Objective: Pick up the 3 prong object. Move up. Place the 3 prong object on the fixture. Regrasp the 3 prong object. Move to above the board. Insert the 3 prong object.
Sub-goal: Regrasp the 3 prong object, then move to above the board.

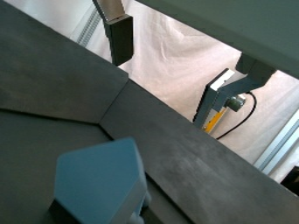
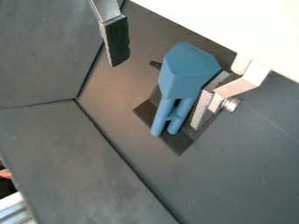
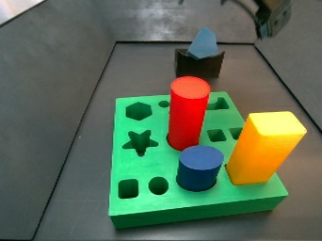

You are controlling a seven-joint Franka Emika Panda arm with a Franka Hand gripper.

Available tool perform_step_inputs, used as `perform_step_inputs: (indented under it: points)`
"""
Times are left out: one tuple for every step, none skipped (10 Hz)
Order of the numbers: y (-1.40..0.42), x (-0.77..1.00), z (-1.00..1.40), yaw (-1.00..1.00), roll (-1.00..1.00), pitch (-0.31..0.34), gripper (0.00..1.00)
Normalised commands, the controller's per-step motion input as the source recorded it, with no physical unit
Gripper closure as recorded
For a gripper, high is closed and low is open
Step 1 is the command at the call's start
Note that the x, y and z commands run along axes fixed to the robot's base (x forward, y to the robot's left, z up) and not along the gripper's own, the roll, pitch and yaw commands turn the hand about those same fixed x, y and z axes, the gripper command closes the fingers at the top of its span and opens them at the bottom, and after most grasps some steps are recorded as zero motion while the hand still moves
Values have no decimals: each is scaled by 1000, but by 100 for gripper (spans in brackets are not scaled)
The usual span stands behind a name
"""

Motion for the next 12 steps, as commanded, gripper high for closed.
perform_step_inputs:
  points:
    - [10,237,-1000,79,98,-2,0]
    - [1,245,-1000,70,92,2,0]
    - [-7,253,-1000,65,91,4,0]
    - [-20,257,-1000,63,91,9,0]
    - [-26,259,-1000,61,92,13,0]
    - [-37,240,-880,61,94,19,0]
    - [-41,211,-731,62,95,24,0]
    - [-44,177,-539,68,100,27,0]
    - [-43,159,-447,71,103,28,0]
    - [-39,122,-265,73,105,36,0]
    - [0,0,0,0,0,0,100]
    - [16,-34,1000,-35,-217,50,100]
